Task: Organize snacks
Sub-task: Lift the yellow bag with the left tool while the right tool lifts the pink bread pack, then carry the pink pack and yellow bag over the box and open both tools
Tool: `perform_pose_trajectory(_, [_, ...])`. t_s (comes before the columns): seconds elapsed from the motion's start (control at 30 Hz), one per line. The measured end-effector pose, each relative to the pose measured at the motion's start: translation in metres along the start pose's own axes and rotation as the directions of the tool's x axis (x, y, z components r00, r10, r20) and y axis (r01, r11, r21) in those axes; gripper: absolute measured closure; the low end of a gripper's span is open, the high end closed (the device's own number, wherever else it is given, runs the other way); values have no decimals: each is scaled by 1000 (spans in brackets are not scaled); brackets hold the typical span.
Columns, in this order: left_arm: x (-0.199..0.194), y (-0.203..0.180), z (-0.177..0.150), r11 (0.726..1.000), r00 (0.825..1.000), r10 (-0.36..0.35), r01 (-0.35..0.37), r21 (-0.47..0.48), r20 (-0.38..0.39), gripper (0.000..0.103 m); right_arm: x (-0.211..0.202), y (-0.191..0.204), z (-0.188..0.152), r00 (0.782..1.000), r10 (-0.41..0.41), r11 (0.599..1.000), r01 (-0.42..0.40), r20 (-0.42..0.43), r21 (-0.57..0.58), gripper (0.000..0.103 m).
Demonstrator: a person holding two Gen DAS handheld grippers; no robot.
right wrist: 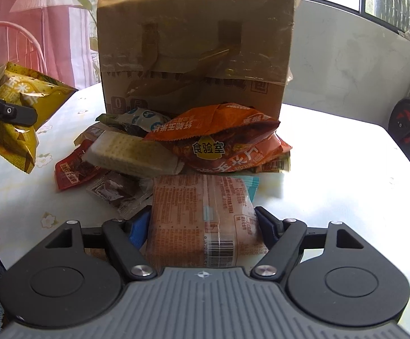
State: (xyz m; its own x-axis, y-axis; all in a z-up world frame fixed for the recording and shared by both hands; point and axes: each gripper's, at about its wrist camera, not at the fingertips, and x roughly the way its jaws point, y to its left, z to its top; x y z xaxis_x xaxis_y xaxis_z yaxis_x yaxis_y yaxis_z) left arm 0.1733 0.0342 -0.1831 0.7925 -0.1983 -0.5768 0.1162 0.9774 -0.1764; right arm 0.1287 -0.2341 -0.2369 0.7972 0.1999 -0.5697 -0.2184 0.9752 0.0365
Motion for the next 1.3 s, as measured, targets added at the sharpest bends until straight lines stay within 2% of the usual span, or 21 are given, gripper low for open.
perform_pose_trajectory(0.2, [-8,-2,1,1000,999,-6,6,18,32,36,-21,-11,2,1000,-16,998,17,-10,59,27])
perform_pose_trajectory(0.37, [-14,-1,3,1000,998,1,-2,29,62,36,-26,-16,1,996,-26,997,32,-90,69,27])
perform_pose_trajectory(0.5, [-19,0,9,999,996,5,-9,44,85,36,-40,-20,2,994,-22,996,30,-104,80,27])
perform_pose_trajectory(0.8, [-29,1,23,999,993,-1,-4,38,120,36,-85,-29,27,999,24,992,-27,29,121,27])
perform_pose_trajectory(1.0, [-33,-2,47,998,991,-14,5,67,136,36,-95,-32,59,991,60,990,-75,121,123,27])
perform_pose_trajectory(1.13, [-37,-14,86,993,983,-27,5,119,183,36,-93,-36,111,978,80,994,-92,192,57,27])
perform_pose_trajectory(1.23, [-33,-28,124,988,979,-50,20,150,199,36,-87,-39,153,961,89,995,-96,262,16,27])
perform_pose_trajectory(1.3, [-26,-39,150,982,977,-64,25,185,204,36,-77,-38,181,952,77,997,-72,297,-27,27])
